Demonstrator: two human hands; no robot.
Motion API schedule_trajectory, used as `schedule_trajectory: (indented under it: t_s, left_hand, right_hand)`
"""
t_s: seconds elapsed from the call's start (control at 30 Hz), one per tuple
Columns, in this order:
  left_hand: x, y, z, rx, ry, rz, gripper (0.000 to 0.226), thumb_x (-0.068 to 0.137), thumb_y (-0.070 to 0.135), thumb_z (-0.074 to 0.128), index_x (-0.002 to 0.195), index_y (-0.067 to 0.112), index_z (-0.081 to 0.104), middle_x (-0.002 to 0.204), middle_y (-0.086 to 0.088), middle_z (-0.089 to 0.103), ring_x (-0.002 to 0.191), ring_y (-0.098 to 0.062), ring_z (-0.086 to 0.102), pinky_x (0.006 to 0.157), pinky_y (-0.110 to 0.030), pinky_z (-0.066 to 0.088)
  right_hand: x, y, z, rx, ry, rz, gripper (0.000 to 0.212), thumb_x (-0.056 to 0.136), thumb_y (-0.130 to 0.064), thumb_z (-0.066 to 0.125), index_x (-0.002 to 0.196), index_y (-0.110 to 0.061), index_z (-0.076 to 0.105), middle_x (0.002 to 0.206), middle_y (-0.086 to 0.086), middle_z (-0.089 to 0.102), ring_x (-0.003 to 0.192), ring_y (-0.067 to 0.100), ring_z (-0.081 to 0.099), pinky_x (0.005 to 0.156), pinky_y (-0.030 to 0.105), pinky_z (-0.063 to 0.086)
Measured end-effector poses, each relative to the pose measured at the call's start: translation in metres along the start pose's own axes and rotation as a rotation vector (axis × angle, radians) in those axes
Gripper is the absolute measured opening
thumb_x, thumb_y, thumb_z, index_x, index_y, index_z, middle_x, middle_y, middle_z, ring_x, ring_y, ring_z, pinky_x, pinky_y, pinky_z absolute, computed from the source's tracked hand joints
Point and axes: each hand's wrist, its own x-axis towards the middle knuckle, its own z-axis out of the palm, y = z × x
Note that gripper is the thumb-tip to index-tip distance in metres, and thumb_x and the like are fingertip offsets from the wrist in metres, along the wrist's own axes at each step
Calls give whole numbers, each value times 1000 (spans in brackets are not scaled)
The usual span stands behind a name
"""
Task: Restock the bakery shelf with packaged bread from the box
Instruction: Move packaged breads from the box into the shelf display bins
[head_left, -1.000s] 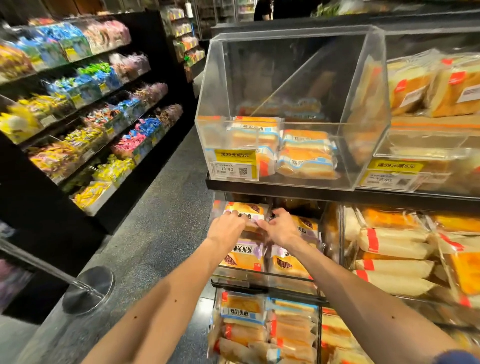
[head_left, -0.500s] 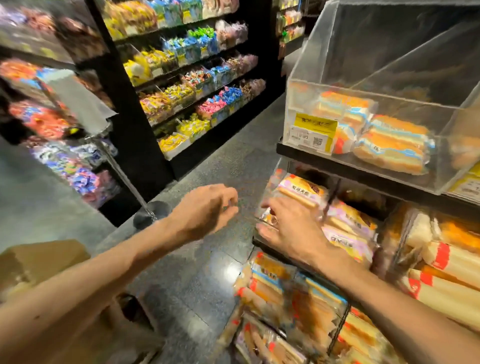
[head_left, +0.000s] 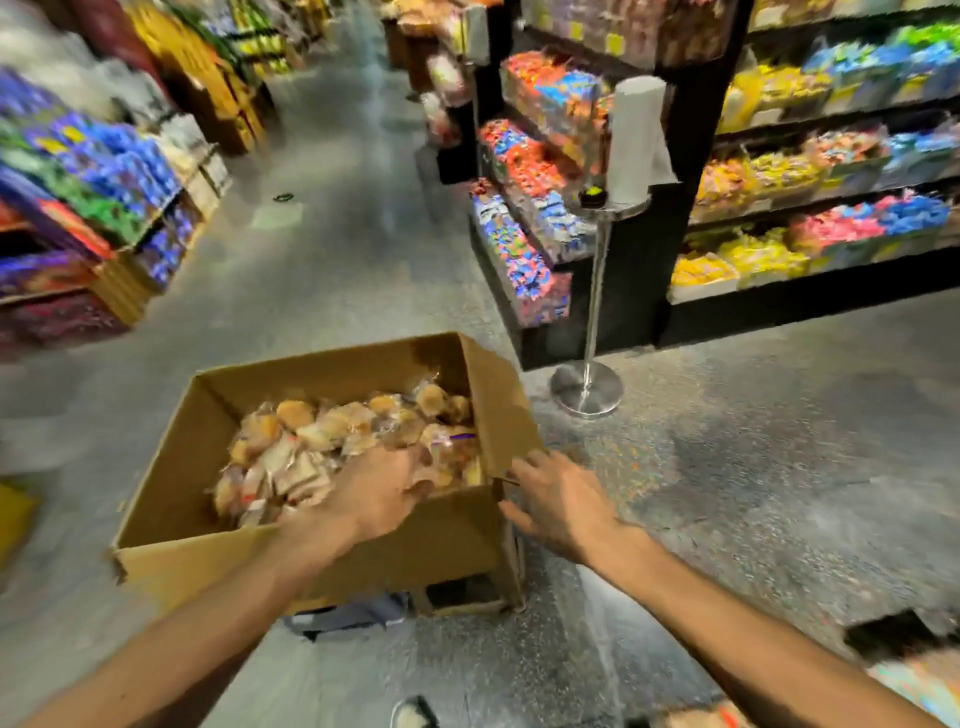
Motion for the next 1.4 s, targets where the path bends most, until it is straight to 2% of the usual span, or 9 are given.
schedule_trajectory:
  t_s: [0.2,0.3,0.53,0.63,0.77,0.93,1.07,1.27,1.4]
  left_hand:
    - [24,-138,53,-98,-141,-217,36,99,36,53,133,24,53,131,-5,61,119,-25,57,94,-35,47]
    - [39,-184,79,-180,-239,-279,37,98,34,52,133,22,53,131,-8,62,120,-28,57,96,-37,48]
    - [84,-235,128,-399,-425,-424,37,97,35,57,130,18,54,128,-9,63,116,-28,59,93,-35,46]
    - [103,-246,151,-543,-506,-480,56,89,37,69,137,16,48,135,-9,58,122,-28,55,96,-34,45]
    - [138,-250,183,-595,-608,-526,105,76,48,80,156,19,18,153,-12,33,140,-32,36,113,-42,35]
    - [189,-252,232,-406,-684,-360,120,72,52,82,157,24,2,164,-15,-5,151,-35,-4,123,-47,12]
    - [209,-250,267,-124,-742,-174,124,69,70,73,156,34,-7,161,-21,-19,149,-44,-7,120,-59,8]
    - [210,-248,284,-108,-688,-189,104,74,63,74,154,43,11,161,-25,-15,144,-42,20,115,-49,29]
    - [211,-246,291,-124,-696,-221,71,81,55,70,143,32,46,148,-20,28,131,-37,31,109,-48,36]
  right_hand:
    - [124,-73,53,15,-179,23,45,99,-39,49,137,-17,45,134,8,52,128,28,47,100,35,40]
    - [169,-89,76,34,-244,48,46,99,-39,46,136,-10,45,132,11,54,126,30,47,99,35,41]
    - [246,-83,130,45,-456,113,41,97,-37,52,130,-12,50,128,10,56,117,28,55,89,35,45]
    - [277,-73,156,20,-544,119,42,94,-38,58,128,-15,53,129,10,57,117,27,55,92,35,46]
    - [326,-57,192,-74,-657,79,47,95,-25,60,138,-14,45,144,12,43,135,31,39,110,42,37]
    - [374,-31,230,-254,-582,-20,64,94,-11,56,151,-14,27,159,17,16,149,37,9,118,50,22]
    - [399,-12,255,-363,-605,-206,74,89,6,54,152,-20,25,163,18,-9,149,40,-15,120,53,2]
    - [407,-4,286,-570,-752,-364,91,87,-5,59,158,-21,3,161,19,-21,143,46,-27,114,67,-6]
    - [408,-5,300,-588,-729,-342,97,90,-18,62,158,-17,-6,162,19,-16,144,48,-22,113,70,-3]
